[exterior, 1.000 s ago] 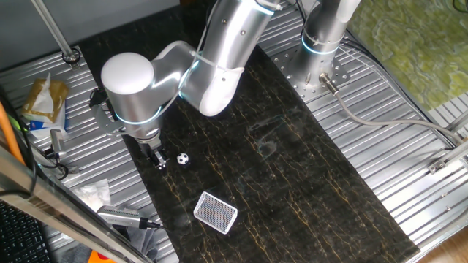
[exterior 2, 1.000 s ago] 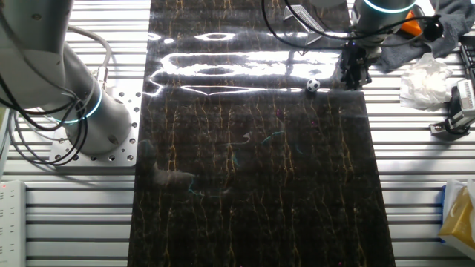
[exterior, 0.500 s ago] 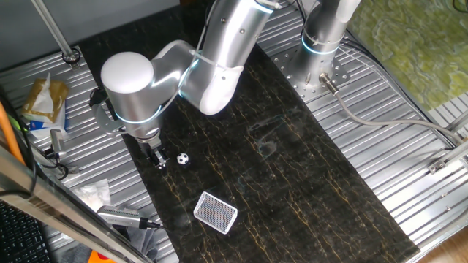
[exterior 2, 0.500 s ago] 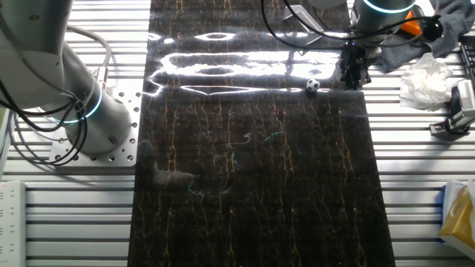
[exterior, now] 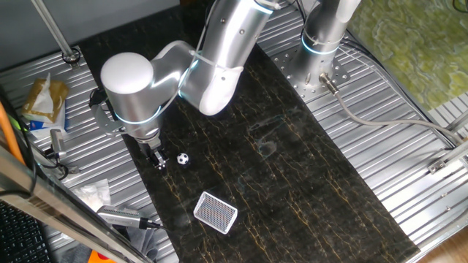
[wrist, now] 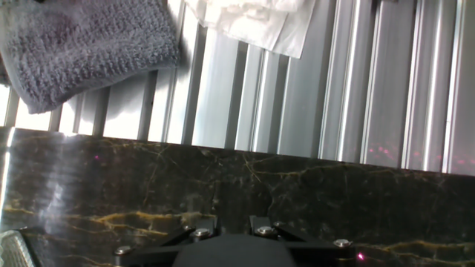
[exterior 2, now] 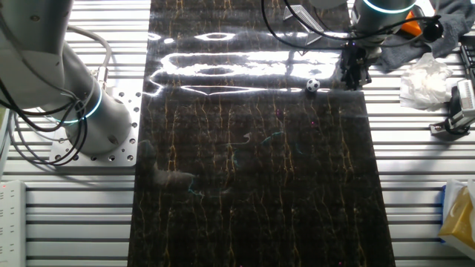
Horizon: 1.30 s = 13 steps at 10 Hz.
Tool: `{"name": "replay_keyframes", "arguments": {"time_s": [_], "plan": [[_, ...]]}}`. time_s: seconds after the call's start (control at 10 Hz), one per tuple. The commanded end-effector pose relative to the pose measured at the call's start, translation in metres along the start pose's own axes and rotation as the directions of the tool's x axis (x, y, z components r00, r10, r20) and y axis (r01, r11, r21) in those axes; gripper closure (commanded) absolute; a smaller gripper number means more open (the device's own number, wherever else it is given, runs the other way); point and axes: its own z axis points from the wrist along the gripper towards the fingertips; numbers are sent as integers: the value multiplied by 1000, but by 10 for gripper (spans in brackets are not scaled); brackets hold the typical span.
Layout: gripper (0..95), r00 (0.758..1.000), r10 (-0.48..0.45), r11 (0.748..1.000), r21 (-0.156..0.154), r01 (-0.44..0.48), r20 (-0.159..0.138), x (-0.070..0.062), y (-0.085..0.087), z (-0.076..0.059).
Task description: Push the soccer ball into the goal
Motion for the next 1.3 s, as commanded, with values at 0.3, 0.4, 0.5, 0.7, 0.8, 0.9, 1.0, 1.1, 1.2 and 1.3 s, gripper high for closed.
{"name": "replay_keyframes", "arguments": {"time_s": [0.3,0.4,0.5,0.7,0.8,0.9,1.0,1.1,1.2,1.3], "plan": [[760,1000,-3,1000,-1,3,0,0,0,0],[760,1000,-4,1000,-1,4,1,0,0,0],[760,1000,-5,1000,-1,5,1,0,0,0],[760,1000,-8,1000,0,8,1,0,0,0],[760,1000,-7,1000,2,7,1,0,0,0],[760,1000,-10,1000,3,10,4,0,0,0],[760,1000,-16,1000,8,16,18,-1,-1,-1],[760,999,-33,999,10,33,29,-4,-3,-3],[760,999,-30,1000,11,30,22,-13,-8,-9],[760,999,-36,999,11,36,19,-24,-14,-9]]}}
